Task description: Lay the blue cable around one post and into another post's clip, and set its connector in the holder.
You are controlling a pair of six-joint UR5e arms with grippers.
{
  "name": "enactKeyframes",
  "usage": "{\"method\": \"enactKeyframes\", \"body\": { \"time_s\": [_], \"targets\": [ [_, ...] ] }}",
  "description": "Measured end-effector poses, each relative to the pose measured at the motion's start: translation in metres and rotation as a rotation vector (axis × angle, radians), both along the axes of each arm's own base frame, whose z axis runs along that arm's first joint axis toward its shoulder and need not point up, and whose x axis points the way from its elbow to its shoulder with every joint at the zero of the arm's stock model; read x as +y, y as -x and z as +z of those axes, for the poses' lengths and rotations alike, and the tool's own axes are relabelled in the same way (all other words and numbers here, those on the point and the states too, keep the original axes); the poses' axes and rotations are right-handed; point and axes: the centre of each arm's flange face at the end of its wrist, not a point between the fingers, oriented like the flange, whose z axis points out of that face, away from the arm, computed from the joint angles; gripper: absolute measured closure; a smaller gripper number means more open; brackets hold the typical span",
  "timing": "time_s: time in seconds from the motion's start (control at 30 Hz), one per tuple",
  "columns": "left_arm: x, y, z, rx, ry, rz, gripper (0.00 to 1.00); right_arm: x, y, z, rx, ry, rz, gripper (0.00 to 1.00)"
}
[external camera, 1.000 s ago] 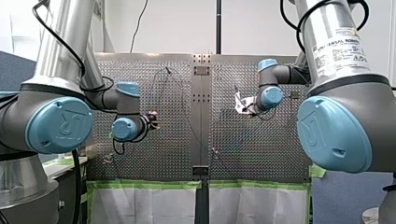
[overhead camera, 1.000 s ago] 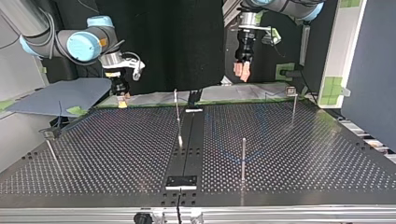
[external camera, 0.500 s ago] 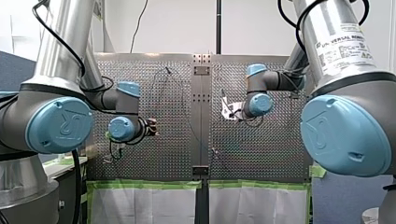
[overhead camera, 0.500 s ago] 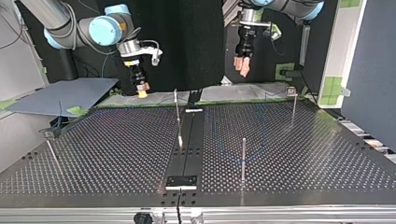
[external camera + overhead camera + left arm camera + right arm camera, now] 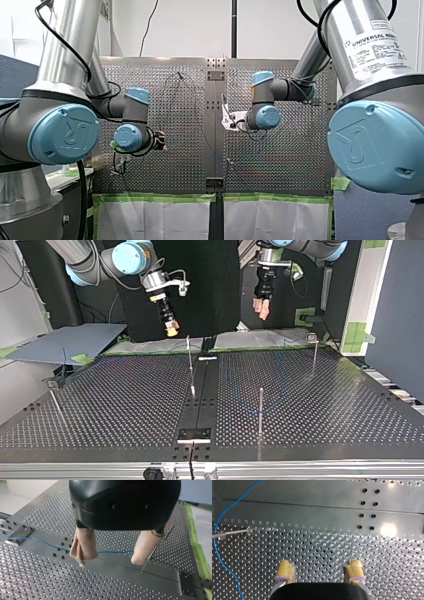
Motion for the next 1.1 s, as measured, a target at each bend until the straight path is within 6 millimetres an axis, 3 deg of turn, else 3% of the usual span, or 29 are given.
{"method": "enactKeyframes", "body": {
  "time_s": [0.33,0.73,1.1],
  "targets": [
    [0.002,0.000,0.000,0.001,-0.002,0.012,0.00,0.005,0.017,-0.017,-0.002,0.010,-0.086,0.00],
    [0.004,0.002,-0.002,0.007,-0.005,0.020,0.00,0.009,0.014,-0.025,-0.022,0.024,-0.096,0.00],
    [0.011,0.010,-0.008,0.010,-0.005,0.043,0.00,0.040,0.006,-0.046,0.013,0.008,-0.044,0.00]
  ]
}}
